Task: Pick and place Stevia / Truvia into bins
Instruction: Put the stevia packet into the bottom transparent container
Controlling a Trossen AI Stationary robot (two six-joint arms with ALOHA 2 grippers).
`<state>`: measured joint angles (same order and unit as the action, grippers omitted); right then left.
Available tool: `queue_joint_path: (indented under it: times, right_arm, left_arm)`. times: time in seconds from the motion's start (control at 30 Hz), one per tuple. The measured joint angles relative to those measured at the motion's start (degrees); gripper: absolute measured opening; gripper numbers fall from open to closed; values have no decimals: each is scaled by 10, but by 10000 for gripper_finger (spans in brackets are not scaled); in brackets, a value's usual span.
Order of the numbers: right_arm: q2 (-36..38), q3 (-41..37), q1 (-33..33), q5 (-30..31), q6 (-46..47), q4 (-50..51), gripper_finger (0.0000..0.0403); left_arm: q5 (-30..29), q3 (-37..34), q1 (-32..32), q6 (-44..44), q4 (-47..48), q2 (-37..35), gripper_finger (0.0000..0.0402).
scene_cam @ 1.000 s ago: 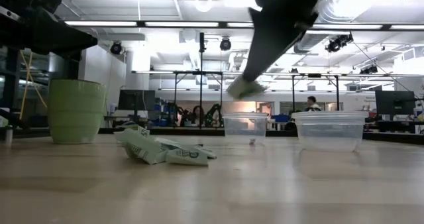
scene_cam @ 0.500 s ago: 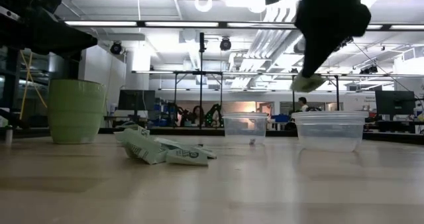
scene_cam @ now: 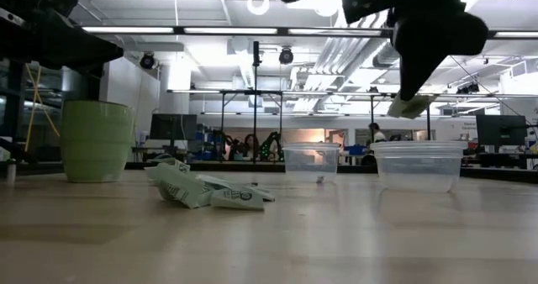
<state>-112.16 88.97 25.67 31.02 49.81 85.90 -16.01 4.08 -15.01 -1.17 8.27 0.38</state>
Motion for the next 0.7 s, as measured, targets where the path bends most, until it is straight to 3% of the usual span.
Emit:
queue_joint_path:
  times: [0.27,0.7]
  right_arm:
    - [61,-93,-25,-12,-26,-61,0]
    - [257,-342,-40,-30,-63,-375,0]
  left_arm:
    - [0,0,0,0,0,0,99]
    - [-3,0,0,0,0,0,99]
